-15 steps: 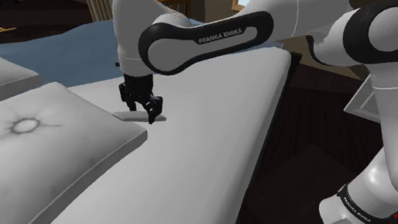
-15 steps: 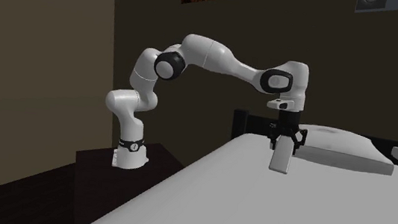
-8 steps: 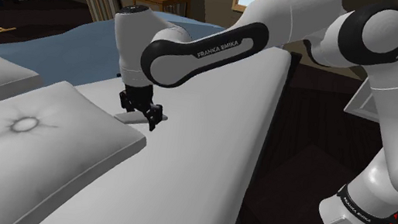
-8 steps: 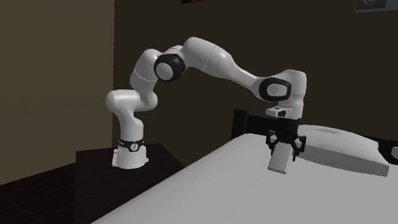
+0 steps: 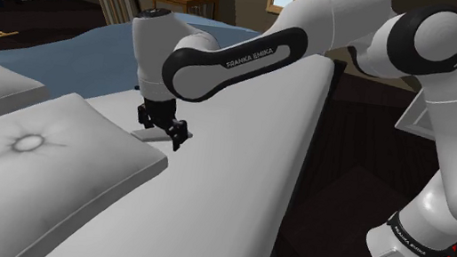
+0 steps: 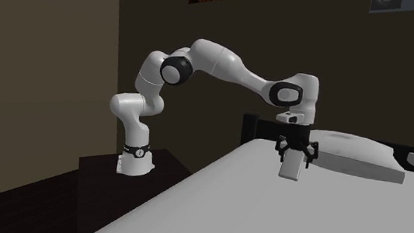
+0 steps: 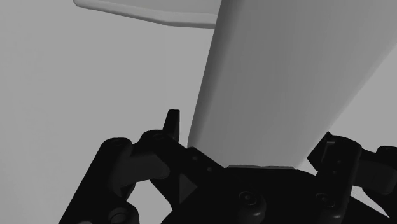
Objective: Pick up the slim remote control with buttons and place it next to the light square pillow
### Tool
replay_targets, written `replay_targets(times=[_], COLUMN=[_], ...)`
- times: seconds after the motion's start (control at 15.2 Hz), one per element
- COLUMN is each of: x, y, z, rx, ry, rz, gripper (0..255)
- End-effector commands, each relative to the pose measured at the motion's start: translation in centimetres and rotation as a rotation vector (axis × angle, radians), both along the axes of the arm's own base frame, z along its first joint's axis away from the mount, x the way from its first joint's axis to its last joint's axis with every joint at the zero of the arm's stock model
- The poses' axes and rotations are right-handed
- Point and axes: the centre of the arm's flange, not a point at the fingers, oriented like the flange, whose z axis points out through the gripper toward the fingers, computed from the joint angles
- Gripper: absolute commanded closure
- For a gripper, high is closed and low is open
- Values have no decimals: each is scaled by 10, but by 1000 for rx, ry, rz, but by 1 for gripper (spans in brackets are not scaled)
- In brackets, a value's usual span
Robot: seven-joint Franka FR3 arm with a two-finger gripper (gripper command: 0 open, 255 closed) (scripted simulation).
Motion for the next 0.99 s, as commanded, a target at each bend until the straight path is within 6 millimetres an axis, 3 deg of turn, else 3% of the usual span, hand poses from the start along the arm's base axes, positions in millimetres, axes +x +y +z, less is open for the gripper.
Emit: replay_targets(times=[0.0, 0.2, 0.46, 0.92], x=[0, 0, -1, -1], y=[-1, -2, -2, -2], z=[-8, -10, 40, 40], rx=[-10, -10, -10, -10], ry=[12, 12, 12, 12], rz=[1, 1, 1, 1], gripper=[0, 0, 0, 0])
